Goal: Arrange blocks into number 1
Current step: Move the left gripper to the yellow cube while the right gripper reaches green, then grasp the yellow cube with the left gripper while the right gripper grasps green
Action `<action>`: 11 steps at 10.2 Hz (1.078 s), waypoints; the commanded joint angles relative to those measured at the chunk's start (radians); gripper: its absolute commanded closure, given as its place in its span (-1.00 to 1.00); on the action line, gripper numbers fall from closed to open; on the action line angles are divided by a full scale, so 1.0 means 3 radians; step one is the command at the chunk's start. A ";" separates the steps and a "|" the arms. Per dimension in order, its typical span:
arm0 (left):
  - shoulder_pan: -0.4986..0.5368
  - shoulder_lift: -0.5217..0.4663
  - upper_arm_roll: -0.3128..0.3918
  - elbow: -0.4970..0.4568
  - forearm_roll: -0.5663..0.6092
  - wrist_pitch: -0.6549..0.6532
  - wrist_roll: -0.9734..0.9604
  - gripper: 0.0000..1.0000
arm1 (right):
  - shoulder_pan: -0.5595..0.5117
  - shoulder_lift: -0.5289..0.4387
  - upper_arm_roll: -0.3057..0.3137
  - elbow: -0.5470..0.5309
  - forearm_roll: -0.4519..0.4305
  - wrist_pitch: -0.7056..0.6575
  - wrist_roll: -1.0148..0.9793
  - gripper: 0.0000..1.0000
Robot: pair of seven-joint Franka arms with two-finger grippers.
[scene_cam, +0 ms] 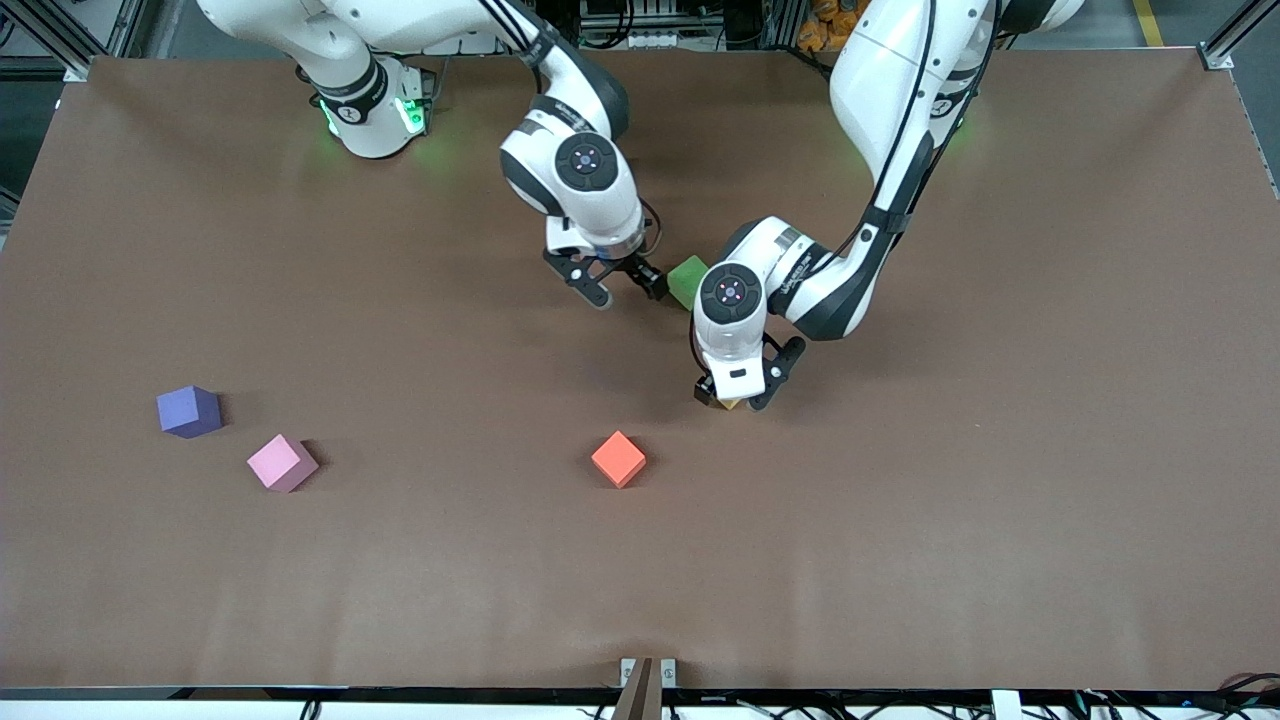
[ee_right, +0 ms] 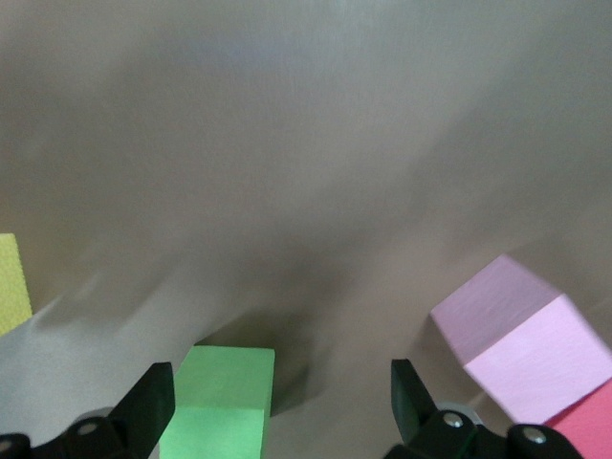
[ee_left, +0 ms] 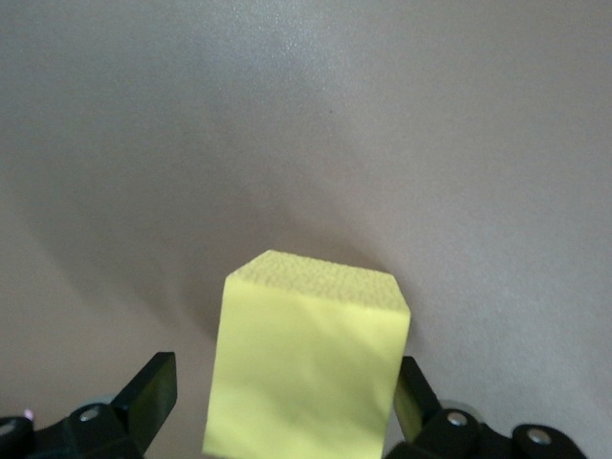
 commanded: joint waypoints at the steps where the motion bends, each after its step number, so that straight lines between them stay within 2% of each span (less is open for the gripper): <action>1: 0.0002 0.0025 0.0062 0.0044 -0.0037 0.0084 -0.0056 -1.00 | 0.0090 0.0212 0.0014 0.0125 -0.0197 0.0116 0.0360 -1.00; 3: 0.0002 0.0111 0.0103 0.0141 -0.0037 0.0099 -0.0025 -1.00 | 0.0146 0.0371 0.0014 0.0334 -0.0233 0.0111 0.0494 -1.00; 8: 0.0002 0.0132 0.0098 0.0141 -0.0027 0.0099 0.0052 -1.00 | 0.0295 0.0591 0.0014 0.0652 -0.0244 0.0117 0.0622 -1.00; 10: 0.0022 0.0117 0.0098 0.0141 -0.0027 0.0099 0.0098 0.99 | 0.0325 0.0693 0.0008 0.0749 -0.0279 0.0122 0.0658 -1.00; 11: 0.0022 0.0117 0.0098 0.0141 -0.0027 0.0099 0.0118 1.00 | 0.0341 0.0739 0.0008 0.0795 -0.0305 0.0132 0.0658 -1.00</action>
